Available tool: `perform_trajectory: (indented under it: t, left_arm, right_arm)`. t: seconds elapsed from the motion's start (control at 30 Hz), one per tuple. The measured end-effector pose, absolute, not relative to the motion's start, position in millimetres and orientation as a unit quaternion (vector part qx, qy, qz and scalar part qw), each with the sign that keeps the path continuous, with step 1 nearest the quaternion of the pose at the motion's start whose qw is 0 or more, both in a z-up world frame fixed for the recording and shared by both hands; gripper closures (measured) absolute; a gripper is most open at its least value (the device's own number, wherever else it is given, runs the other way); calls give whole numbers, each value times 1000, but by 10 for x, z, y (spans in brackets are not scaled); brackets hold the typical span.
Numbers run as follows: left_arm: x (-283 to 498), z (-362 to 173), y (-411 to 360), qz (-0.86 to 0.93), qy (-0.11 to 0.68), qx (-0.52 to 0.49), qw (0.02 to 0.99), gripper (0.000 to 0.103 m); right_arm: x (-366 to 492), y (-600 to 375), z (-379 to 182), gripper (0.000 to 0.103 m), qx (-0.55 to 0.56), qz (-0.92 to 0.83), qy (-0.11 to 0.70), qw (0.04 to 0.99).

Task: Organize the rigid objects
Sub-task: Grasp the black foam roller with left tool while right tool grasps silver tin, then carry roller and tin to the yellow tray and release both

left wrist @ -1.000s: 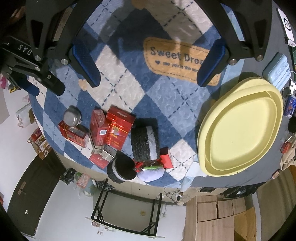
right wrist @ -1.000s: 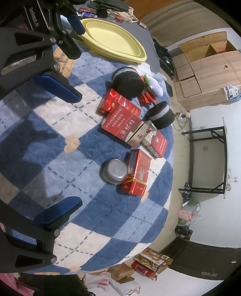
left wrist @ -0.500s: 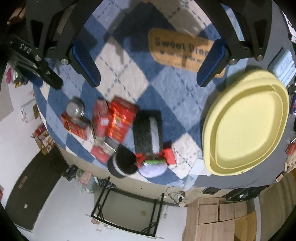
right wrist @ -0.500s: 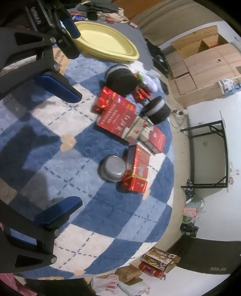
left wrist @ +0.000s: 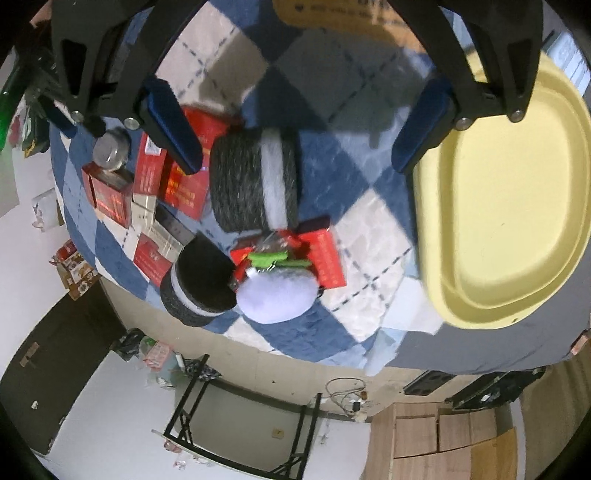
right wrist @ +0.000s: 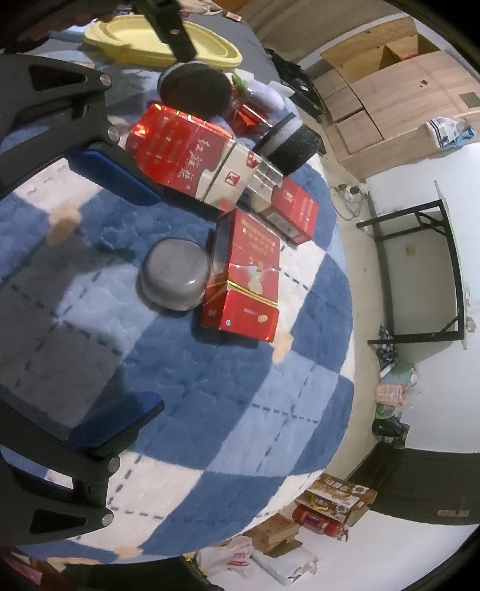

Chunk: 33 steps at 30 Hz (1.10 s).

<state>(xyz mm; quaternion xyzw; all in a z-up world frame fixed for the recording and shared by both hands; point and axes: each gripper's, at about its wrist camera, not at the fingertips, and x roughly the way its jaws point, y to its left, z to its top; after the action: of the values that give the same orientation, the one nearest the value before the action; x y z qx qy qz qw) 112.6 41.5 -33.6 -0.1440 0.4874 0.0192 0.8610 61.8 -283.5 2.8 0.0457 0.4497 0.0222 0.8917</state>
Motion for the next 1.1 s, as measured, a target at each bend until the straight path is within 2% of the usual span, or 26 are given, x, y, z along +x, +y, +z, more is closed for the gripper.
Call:
perform_trajectory:
  t: [0.13, 0.17, 0.2, 0.23, 0.3, 0.33, 0.37, 0.4, 0.8, 0.97, 1.1]
  left_arm:
    - [1271, -453, 365, 1, 497, -155, 854, 18]
    - [1302, -485, 339, -2, 500, -152, 853, 24]
    - [1333, -528, 313, -3, 505, -145, 851, 32]
    - [1344, -550, 303, -8, 504, -149, 851, 33]
    - [1354, -565, 296, -23, 498, -166, 851, 49]
    - [1356, -555, 294, -23, 495, -167, 853, 49]
    - [1343, -537, 296, -18, 492, -169, 854, 49]
    - [1331, -524, 299, -17, 492, -171, 854, 49]
    - [881, 81, 597, -11, 466, -135, 875, 49]
    - [641, 417, 1206, 28, 451, -115, 885, 49]
    - [474, 455, 1750, 79, 447, -97, 886, 49]
  right_arm:
    - [773, -2751, -147, 11, 49, 36, 466, 883]
    - [806, -2703, -195, 13, 36, 34, 467, 883]
    - [834, -2669, -236, 19, 24, 32, 469, 882]
    - [866, -2638, -285, 24, 15, 33, 474, 880]
    - [926, -2614, -367, 36, 4, 27, 479, 877]
    - [934, -2622, -368, 40, 2, 26, 474, 880]
    - [938, -2634, -359, 50, 5, 27, 470, 882]
    - [941, -2657, -345, 53, 15, 37, 466, 884]
    - [562, -2815, -19, 53, 57, 59, 460, 884]
    - [305, -2696, 350, 53, 43, 100, 421, 901]
    - [78, -2107, 722, 53, -6, 194, 382, 904]
